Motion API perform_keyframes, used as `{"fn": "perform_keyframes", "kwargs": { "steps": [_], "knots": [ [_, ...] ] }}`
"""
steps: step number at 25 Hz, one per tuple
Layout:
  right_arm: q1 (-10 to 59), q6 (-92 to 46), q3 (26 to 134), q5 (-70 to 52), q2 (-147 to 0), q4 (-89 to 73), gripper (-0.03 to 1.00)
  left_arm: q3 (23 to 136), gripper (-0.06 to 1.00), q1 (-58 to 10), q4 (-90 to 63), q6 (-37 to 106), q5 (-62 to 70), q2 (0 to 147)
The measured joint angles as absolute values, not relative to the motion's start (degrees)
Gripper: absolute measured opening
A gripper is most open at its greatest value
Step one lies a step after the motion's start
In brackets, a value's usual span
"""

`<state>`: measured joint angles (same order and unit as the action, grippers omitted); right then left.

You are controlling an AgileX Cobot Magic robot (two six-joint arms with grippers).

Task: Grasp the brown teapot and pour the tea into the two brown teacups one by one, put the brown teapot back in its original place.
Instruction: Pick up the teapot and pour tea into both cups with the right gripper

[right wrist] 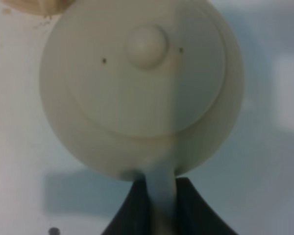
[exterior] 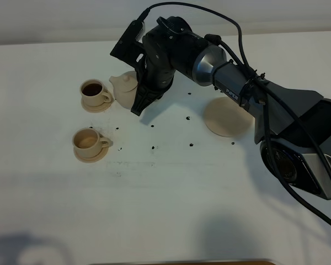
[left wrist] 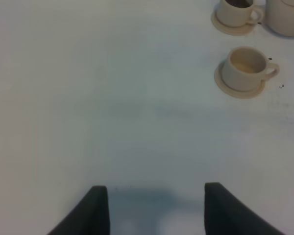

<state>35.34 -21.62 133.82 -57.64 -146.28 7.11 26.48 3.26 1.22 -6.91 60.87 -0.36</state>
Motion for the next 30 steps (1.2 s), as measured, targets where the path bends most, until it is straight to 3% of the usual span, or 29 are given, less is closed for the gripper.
{"fn": "perform_keyframes", "kwargs": {
  "steps": [20, 30],
  "knots": [
    [36.7, -24.0, 134.1, -70.6, -136.4, 7.4, 0.08, 26.5, 0.5, 3.3, 1.2, -6.9, 60.9, -0.4],
    [36.8, -24.7, 121.2, -69.3, -127.9, 6.0, 0.08, 26.5, 0.5, 3.3, 1.2, -6.9, 60.9, -0.4]
  ]
}}
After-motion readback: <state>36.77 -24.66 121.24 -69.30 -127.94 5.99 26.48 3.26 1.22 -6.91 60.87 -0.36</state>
